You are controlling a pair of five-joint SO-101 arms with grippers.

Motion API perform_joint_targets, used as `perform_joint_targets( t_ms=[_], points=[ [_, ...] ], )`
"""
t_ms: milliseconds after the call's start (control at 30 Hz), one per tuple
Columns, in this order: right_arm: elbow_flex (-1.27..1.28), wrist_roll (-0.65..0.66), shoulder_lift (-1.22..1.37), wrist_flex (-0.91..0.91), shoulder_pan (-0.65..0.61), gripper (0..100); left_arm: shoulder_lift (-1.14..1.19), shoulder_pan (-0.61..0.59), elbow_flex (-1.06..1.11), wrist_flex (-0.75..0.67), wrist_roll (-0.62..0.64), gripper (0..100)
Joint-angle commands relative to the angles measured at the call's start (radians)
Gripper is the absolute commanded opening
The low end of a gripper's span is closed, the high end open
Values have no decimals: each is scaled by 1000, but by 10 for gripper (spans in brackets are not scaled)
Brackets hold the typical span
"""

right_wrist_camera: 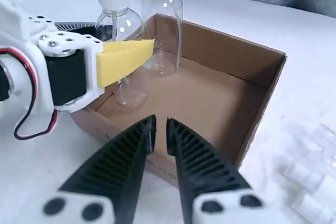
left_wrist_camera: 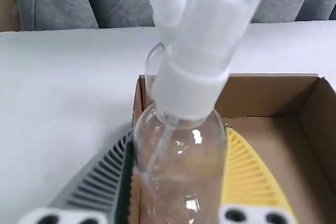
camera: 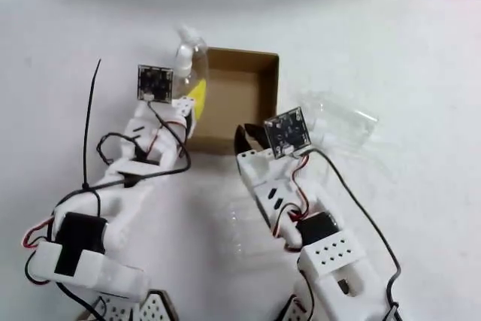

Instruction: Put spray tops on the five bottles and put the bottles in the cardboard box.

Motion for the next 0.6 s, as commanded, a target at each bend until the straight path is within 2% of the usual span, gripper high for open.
perform_joint_targets(
  t_ms=[0,267,367,567],
  points=[
    [-55,-2,-10,8,2,16,-7,-8,-55,-28,20,135],
    [-54,-2,-10,8,2,16,-7,-8,-51,-25,15,162],
    [-54,-2,-10,8,2,16,-12,-8,-57,25,12,169],
    [-54,-2,-10,8,2,16,-15,-8,-57,81,17,269]
  ],
)
